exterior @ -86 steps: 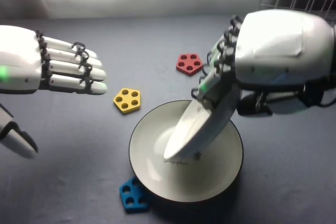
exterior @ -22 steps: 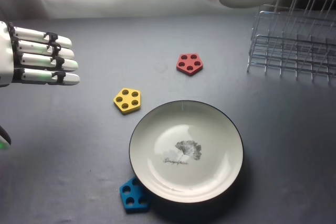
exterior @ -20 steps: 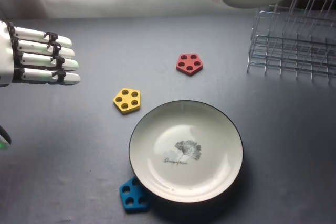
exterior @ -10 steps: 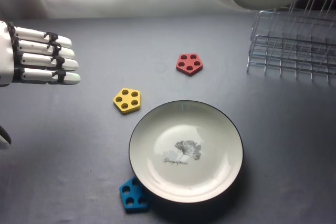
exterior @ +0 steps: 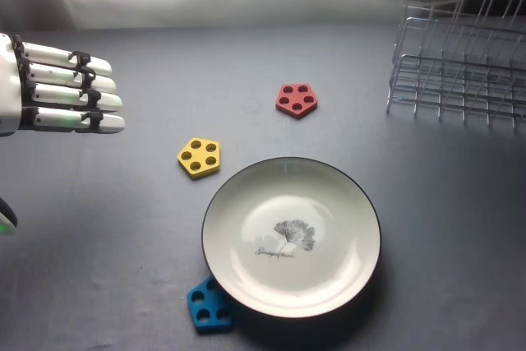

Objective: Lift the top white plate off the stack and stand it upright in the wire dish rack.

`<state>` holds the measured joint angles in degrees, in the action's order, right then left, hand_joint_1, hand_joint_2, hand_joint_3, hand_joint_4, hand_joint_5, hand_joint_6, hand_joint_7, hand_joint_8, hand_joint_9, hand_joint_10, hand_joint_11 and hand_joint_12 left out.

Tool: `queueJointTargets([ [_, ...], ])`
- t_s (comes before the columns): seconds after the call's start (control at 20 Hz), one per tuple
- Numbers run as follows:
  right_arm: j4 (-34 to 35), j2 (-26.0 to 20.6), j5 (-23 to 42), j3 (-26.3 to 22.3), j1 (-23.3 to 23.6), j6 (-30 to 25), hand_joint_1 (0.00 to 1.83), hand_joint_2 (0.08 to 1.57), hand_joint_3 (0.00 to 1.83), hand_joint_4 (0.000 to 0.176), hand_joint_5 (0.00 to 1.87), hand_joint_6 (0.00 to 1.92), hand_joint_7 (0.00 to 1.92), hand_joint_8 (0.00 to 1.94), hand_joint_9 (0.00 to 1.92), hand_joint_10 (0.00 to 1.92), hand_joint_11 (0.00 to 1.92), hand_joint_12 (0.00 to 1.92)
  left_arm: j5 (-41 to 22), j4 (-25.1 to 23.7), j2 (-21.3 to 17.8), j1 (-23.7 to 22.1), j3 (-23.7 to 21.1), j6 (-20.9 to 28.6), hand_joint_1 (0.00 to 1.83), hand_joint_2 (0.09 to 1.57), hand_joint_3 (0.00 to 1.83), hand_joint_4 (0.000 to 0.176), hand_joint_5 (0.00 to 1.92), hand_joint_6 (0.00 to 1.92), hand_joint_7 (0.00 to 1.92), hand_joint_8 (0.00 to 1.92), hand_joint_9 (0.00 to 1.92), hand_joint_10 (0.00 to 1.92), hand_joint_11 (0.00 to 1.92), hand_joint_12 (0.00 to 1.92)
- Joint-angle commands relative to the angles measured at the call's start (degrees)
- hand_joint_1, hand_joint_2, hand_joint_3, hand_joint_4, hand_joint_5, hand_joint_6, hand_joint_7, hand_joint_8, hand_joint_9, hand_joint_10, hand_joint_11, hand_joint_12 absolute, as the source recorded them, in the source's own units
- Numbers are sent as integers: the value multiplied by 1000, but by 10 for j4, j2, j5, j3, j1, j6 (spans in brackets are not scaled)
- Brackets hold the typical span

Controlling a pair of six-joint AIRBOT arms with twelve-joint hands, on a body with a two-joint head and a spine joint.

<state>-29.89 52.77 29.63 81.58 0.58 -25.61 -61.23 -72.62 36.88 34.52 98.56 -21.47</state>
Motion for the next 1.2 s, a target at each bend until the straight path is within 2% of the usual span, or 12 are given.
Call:
queueJointTargets([
  [0.0,32,-10,66,6,13,-21,1390,1065,0,0,941,1016,1136,577,1108,918,1343,4,-26,43,-6,-10,1,-4,53,888,0,0,65,6,76,3,79,2,99,19],
  [0.05,24,-10,65,8,13,-34,1388,1051,0,0,958,970,1167,537,1161,864,1351,7,-26,43,-6,-10,1,-4,49,888,0,0,58,2,68,0,75,0,97,18],
  [0.2,22,-10,60,14,13,-46,1392,1060,0,0,944,1000,1142,570,1130,887,1364,13,-26,41,-6,-10,1,-4,73,887,0,0,66,5,77,5,83,4,99,19],
  [0.25,22,-10,59,16,13,-48,1392,1042,0,0,974,945,1200,477,1188,818,1370,15,-26,41,-6,-10,1,-4,87,884,0,0,77,8,94,10,98,9,110,23],
  [0.3,22,-10,58,17,13,-49,1393,1052,2,0,953,980,1161,537,1156,849,1362,10,-26,41,-6,-10,1,-4,48,887,0,0,62,1,77,1,83,2,106,21],
  [0.5,13,-10,56,28,13,-76,1398,1039,2,0,983,915,1208,479,1172,811,1380,14,-26,41,-6,-10,1,-4,57,891,1,0,55,0,74,4,83,4,93,15],
  [0.7,10,-10,54,35,11,-93,1396,1044,0,0,980,930,1195,488,1153,848,1381,14,-27,41,-6,-10,1,-4,48,885,0,0,48,0,58,0,68,0,92,15],
  [1.0,3,-11,50,40,0,-116,1393,1056,0,0,971,948,1127,610,1134,880,1359,8,-27,41,-6,-10,1,-4,67,881,0,0,65,7,86,8,98,12,118,25],
  [1.15,-4,-11,51,47,-3,-121,1396,1048,0,0,968,952,1157,566,1166,820,1383,17,-27,41,-6,-10,1,-4,78,879,0,0,53,0,80,3,85,3,94,14],
])
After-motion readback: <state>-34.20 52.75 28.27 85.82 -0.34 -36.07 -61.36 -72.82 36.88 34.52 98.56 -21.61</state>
